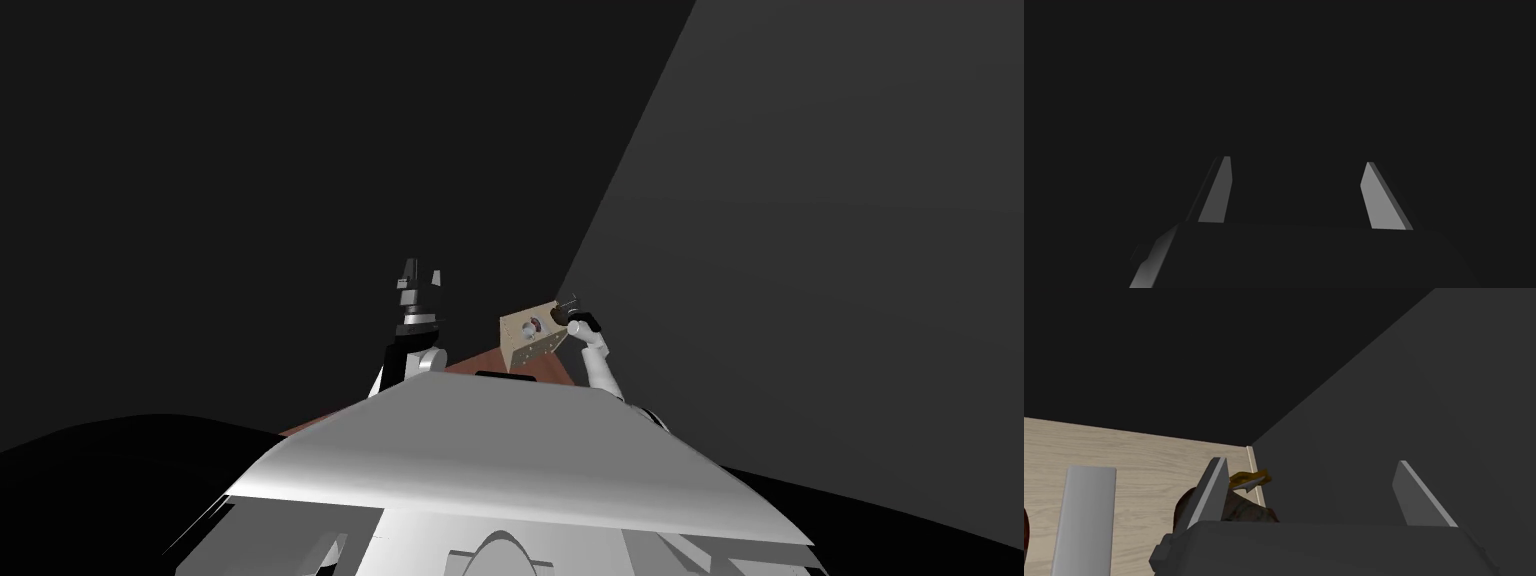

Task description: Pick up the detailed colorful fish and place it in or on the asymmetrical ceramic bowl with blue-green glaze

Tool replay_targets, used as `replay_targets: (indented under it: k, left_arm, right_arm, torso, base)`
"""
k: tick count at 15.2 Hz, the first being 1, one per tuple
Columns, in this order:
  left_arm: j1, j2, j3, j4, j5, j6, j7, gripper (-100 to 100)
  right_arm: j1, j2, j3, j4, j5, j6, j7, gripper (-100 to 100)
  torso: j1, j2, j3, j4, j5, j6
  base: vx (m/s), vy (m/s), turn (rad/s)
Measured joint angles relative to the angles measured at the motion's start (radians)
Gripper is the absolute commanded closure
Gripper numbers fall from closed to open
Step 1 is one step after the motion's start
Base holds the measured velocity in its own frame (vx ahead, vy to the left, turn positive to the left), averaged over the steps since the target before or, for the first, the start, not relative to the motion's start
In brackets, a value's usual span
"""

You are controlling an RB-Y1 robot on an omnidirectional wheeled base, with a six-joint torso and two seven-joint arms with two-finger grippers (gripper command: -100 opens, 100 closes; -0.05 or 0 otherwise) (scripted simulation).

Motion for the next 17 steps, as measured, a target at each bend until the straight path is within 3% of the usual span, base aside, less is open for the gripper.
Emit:
replay_targets:
  k: [17]
  left_arm:
    - [0.0, 0.0, 0.0, 0.0, 0.0, 0.0, 0.0, 0]
  right_arm:
    - [-0.163, -0.031, -0.004, 0.318, -0.085, 0.141, -0.215, -100]
  torso:
    - [0.0, 0.001, 0.0, 0.0, 0.0, 0.001]
  base:
    - [0.004, -0.026, 0.097]
